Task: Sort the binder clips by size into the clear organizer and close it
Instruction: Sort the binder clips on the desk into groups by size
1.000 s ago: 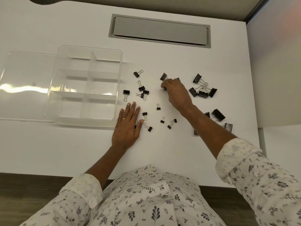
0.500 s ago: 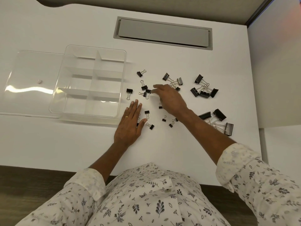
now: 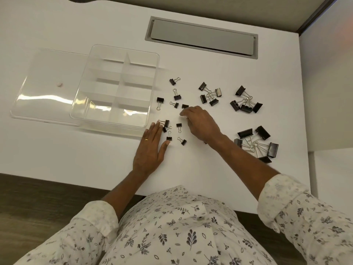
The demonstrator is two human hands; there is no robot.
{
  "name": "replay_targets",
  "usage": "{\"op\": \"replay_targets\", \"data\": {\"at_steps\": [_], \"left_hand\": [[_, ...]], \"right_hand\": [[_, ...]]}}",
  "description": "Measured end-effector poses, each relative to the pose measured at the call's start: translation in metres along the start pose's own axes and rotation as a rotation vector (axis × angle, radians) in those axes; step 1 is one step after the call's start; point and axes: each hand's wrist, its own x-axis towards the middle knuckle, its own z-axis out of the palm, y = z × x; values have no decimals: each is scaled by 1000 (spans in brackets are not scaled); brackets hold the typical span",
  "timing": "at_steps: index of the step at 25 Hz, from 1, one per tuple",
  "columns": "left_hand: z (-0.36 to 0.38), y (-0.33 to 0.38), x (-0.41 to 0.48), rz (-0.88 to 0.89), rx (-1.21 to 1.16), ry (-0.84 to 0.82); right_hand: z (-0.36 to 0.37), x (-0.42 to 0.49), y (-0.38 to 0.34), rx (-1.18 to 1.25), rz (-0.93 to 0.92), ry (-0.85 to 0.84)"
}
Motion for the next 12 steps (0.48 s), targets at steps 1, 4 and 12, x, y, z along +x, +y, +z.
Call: {"op": "replay_targets", "data": {"at_steps": [1, 4, 12], "left_hand": [[0, -2, -4, 8, 19, -9], [0, -5, -7, 1, 23, -38], [1, -9, -8, 22, 46, -75]], "right_hand": [[1, -5, -4, 9, -9, -1], [8, -19, -18, 21, -78, -9], [20, -22, -39, -45, -81, 14]]}}
